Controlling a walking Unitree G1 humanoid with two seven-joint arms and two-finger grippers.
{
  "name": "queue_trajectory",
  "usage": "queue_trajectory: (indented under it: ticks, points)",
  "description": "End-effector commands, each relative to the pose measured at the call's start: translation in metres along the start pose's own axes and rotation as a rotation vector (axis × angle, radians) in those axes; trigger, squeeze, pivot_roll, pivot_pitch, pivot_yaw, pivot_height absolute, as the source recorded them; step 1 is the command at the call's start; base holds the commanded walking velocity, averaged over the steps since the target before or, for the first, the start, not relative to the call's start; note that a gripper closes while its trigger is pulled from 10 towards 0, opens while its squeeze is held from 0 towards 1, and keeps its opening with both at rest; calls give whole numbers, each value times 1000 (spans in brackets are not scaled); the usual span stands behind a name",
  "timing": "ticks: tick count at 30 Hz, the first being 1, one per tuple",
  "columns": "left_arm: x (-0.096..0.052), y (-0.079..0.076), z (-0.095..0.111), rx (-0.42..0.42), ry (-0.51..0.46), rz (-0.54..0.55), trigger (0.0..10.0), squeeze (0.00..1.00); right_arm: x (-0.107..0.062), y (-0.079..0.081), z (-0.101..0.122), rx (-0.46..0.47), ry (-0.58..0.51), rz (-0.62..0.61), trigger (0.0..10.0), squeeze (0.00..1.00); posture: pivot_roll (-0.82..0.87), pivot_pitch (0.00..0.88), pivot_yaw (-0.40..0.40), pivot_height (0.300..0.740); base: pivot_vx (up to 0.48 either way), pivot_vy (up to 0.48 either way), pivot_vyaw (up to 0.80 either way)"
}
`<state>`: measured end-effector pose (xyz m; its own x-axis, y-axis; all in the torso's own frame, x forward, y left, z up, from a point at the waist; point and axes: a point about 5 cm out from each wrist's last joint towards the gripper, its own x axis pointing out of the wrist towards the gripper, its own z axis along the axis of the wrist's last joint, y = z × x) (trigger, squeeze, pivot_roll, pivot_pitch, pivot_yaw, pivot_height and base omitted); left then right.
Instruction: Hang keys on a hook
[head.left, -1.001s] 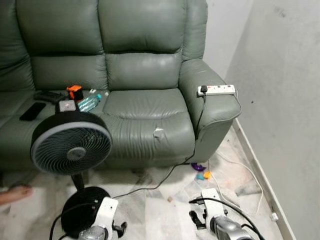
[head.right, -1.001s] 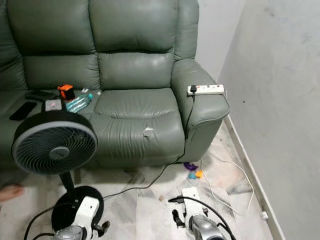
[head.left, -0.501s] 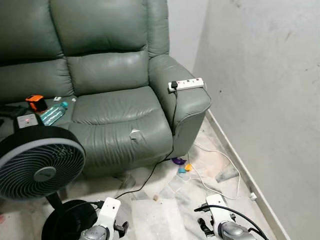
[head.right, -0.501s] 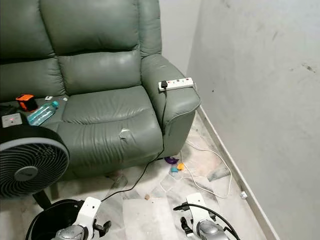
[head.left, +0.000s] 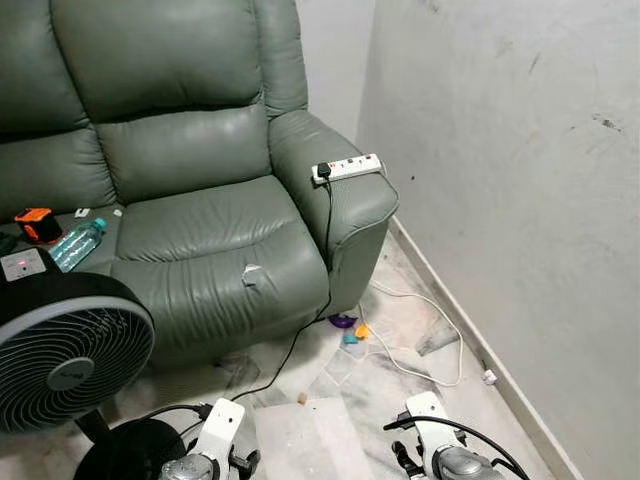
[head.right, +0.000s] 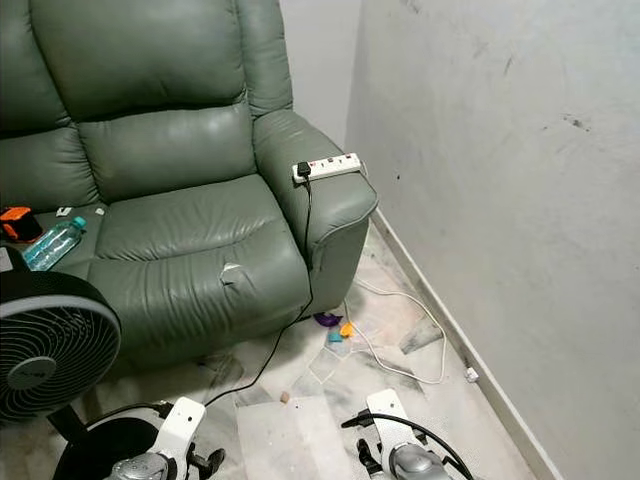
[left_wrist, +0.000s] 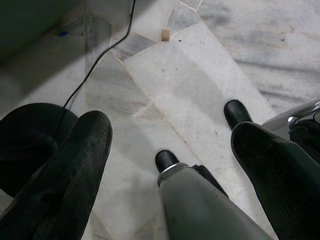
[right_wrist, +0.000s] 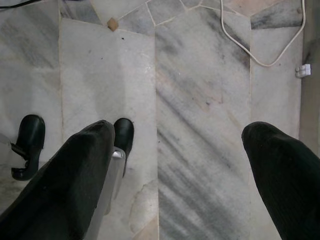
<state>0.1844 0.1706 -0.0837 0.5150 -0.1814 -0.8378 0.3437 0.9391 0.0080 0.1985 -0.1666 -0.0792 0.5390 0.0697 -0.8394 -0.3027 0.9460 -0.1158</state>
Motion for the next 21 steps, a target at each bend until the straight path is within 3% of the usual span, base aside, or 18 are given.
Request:
queue_trajectory:
  ticks: [1,7,21]
  points:
    - [-1,2,0,15,-2,10,10000,0,0,1,-3,-16,11,2,10000,0,40,0,-7,740,0,0,-738]
    - [0,4,3,39,-6,10,10000,0,-1,1,-6,-33,18,1,10000,0,38,0,-8,740,0,0,-741]
    - [2,-14,-4,52,31,-62,10000,0,-1,-2,-5,-33,15,-4,10000,0,31,0,-6,740,0,0,-739]
